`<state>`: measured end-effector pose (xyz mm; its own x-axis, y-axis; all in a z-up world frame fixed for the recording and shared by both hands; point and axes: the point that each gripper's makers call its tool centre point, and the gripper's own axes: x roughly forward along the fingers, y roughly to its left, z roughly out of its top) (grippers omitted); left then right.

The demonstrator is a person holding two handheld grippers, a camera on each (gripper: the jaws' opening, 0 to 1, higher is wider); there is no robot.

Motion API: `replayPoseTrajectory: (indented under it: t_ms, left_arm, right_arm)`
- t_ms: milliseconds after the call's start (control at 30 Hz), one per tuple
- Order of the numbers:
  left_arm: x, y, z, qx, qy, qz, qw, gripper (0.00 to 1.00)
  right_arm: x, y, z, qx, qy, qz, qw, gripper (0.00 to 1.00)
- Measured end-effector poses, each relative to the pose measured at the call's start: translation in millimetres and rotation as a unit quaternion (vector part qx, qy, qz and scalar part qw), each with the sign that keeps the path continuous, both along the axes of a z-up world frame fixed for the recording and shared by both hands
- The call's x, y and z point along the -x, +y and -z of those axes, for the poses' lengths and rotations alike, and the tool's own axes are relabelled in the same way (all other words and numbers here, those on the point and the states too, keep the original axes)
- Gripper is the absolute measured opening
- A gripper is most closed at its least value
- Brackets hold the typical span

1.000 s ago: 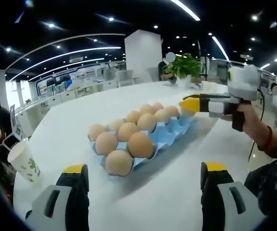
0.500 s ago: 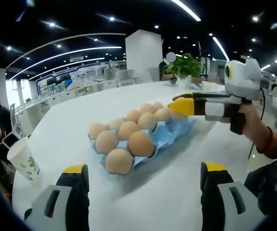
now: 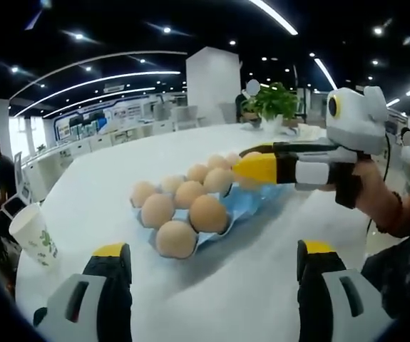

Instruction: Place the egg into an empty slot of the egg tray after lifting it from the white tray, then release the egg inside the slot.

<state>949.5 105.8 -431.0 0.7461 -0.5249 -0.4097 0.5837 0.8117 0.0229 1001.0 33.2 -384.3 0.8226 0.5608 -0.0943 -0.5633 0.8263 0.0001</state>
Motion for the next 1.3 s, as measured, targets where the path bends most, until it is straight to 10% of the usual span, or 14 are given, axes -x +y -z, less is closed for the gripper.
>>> replayPoseTrajectory:
  t_ms: [1300]
  left_arm:
    - [-0.8, -2.4, 2.4, 0.0, 0.002, -0.003, 1.0, 1.0]
  right_arm:
    - [0.6, 8.7, 36.9, 0.032, 0.035, -0.024, 0.9986, 0.28]
